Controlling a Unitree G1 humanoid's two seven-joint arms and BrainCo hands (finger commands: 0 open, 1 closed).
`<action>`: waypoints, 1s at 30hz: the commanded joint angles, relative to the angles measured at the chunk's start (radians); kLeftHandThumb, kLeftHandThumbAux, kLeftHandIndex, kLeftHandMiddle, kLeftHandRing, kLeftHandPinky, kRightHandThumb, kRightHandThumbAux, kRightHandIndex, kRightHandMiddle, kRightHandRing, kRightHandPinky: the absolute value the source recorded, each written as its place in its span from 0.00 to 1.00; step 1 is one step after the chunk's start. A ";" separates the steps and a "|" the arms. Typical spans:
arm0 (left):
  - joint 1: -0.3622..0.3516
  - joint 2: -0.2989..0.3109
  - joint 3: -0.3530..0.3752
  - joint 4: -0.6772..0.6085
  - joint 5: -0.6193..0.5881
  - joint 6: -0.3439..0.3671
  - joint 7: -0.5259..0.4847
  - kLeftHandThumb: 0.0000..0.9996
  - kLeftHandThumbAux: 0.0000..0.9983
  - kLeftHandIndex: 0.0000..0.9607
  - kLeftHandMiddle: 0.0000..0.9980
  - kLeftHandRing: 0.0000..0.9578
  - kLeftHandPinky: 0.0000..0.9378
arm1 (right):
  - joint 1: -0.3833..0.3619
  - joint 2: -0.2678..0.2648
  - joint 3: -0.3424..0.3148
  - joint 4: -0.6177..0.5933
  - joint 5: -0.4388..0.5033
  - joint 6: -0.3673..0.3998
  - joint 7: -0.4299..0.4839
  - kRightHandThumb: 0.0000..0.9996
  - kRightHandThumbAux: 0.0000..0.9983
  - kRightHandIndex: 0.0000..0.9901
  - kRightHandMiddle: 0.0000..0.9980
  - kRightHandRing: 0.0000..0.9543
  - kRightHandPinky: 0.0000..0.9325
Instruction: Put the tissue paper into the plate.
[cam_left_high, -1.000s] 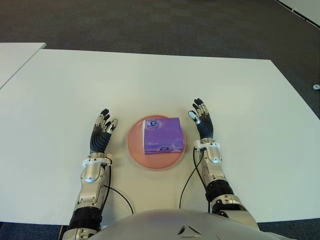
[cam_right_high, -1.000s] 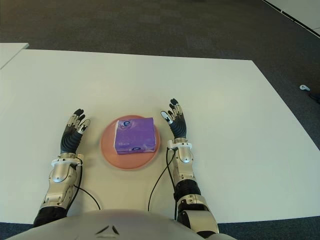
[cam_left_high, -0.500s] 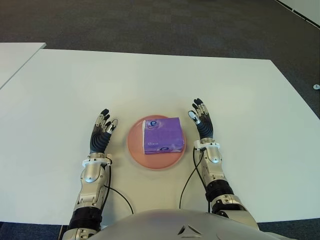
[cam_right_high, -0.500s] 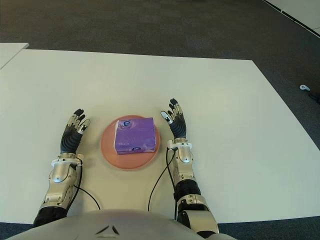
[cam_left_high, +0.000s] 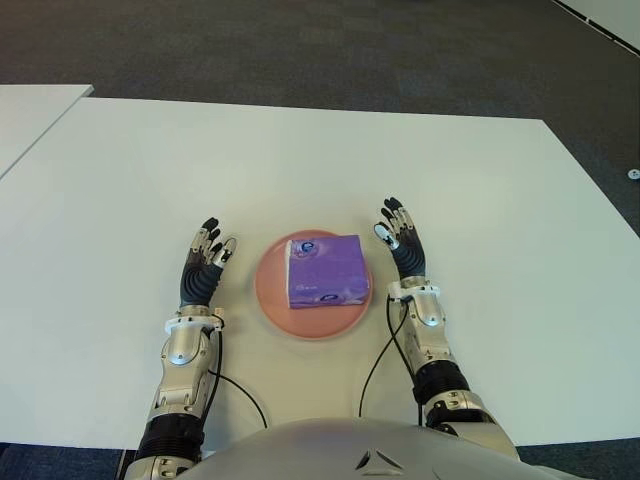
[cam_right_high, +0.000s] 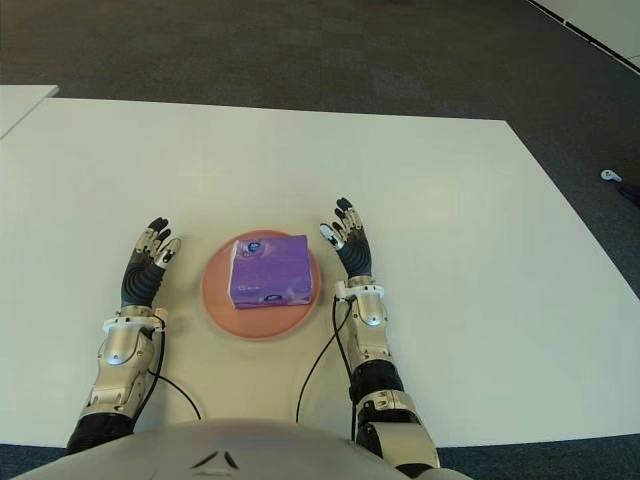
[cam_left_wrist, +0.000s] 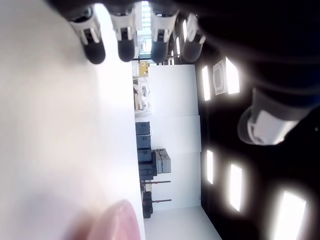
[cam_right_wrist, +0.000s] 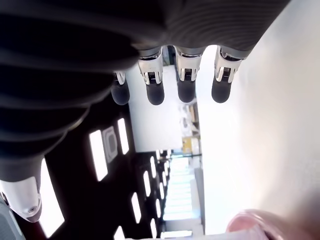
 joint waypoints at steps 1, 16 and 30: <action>0.025 0.005 0.003 0.025 -0.006 0.046 -0.014 0.00 0.49 0.00 0.00 0.00 0.00 | 0.114 0.001 -0.003 0.047 0.010 0.095 0.009 0.00 0.56 0.00 0.00 0.00 0.00; 0.022 0.009 0.001 0.017 -0.004 0.062 -0.020 0.00 0.48 0.00 0.00 0.00 0.00 | 0.142 0.006 -0.001 0.005 0.000 0.094 0.001 0.00 0.54 0.00 0.00 0.00 0.00; 0.022 0.008 0.001 0.018 -0.002 0.061 -0.022 0.00 0.48 0.00 0.00 0.00 0.00 | 0.157 0.006 0.006 -0.020 -0.005 0.098 0.000 0.00 0.53 0.00 0.00 0.00 0.00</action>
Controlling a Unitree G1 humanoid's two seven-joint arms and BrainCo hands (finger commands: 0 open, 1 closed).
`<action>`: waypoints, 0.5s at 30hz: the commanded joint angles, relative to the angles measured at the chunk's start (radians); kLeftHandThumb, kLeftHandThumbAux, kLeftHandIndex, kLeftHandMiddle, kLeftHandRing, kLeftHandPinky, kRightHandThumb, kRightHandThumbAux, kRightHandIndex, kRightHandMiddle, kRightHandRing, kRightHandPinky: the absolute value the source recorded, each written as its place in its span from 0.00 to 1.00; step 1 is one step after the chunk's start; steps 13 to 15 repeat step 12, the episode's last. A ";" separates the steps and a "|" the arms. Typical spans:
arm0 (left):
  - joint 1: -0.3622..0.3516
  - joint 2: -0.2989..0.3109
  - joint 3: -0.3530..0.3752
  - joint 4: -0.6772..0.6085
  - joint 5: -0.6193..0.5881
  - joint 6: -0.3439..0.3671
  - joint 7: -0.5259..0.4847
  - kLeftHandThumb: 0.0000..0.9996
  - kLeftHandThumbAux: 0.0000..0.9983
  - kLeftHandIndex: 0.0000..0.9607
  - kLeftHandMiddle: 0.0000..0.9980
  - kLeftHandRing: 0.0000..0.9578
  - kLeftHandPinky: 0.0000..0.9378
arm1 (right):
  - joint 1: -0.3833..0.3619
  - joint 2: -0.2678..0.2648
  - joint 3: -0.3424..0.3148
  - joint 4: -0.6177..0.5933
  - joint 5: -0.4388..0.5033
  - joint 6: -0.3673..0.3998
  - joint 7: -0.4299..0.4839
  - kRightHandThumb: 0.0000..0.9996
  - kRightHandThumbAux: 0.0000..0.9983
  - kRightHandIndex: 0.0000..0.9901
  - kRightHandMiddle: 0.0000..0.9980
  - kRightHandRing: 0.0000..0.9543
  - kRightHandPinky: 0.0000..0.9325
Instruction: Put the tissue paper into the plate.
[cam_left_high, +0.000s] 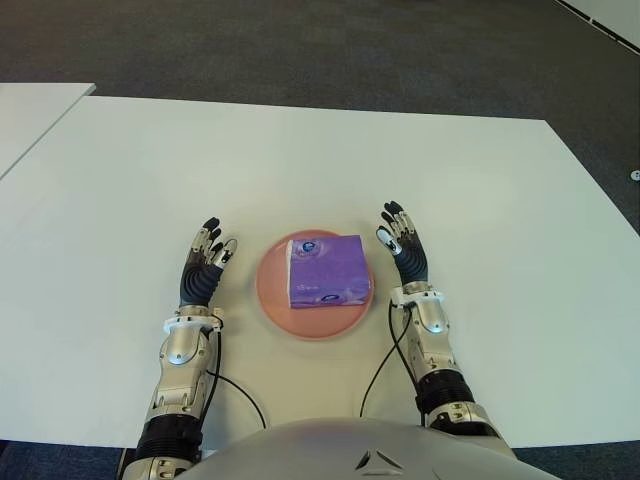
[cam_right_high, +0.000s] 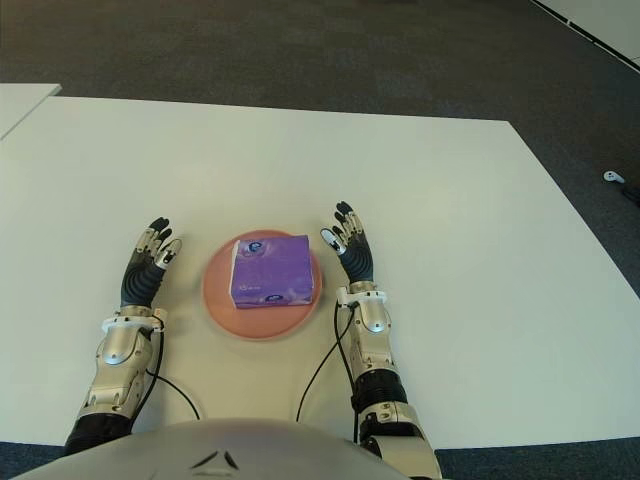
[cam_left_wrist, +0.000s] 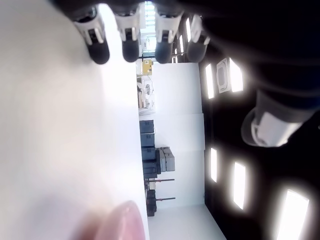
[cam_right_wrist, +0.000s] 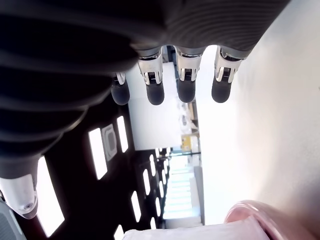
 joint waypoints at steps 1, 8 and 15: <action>0.024 0.001 0.002 0.033 -0.002 0.036 -0.008 0.00 0.49 0.00 0.00 0.00 0.00 | 0.106 0.005 0.003 0.047 -0.004 0.080 -0.010 0.00 0.53 0.00 0.00 0.00 0.00; 0.018 0.000 0.004 0.040 -0.006 0.035 -0.008 0.00 0.49 0.00 0.00 0.00 0.00 | 0.112 0.007 0.005 0.038 -0.008 0.076 -0.017 0.00 0.53 0.00 0.00 0.00 0.00; 0.018 -0.001 0.005 0.041 -0.007 0.031 -0.008 0.00 0.48 0.00 0.00 0.00 0.00 | 0.124 0.005 0.005 0.031 -0.009 0.072 -0.022 0.00 0.53 0.00 0.00 0.00 0.00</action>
